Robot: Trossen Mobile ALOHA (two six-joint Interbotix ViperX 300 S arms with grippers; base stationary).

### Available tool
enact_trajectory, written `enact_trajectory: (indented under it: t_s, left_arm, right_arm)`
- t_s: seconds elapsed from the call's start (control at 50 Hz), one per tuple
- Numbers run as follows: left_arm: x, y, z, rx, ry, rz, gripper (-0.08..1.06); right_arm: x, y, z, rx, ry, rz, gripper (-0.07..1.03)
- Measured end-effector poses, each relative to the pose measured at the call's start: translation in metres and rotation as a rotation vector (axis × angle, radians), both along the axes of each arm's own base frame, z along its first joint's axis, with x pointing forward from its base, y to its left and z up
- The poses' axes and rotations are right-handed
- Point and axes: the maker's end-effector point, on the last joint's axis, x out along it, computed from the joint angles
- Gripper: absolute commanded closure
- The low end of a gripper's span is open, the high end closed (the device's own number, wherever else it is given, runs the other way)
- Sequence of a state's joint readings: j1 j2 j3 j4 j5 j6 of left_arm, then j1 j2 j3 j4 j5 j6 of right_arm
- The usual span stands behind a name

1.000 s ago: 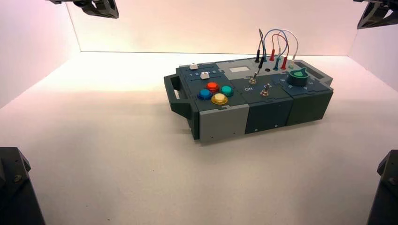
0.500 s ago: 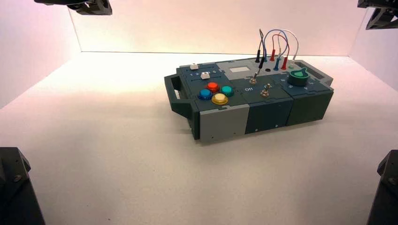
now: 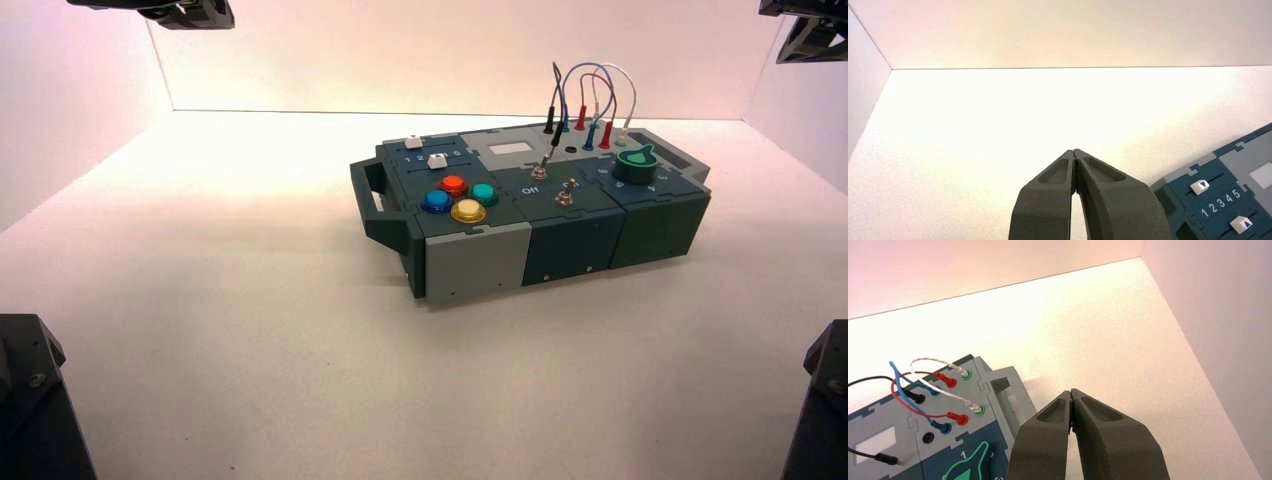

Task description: Move the box to the right.

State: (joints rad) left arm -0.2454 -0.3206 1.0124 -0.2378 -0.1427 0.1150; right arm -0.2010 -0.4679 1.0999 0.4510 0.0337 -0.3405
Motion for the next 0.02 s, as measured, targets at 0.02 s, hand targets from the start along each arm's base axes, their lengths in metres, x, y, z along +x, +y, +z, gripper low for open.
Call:
enact_trajectory:
  t_s: [0.02]
  left_arm:
    - [0.0, 0.0, 0.0, -0.001, 0.0, 0.001, 1.01]
  right_arm:
    - [0.0001, 0.0005, 0.0, 0.0, 0.0, 0.002, 0.99]
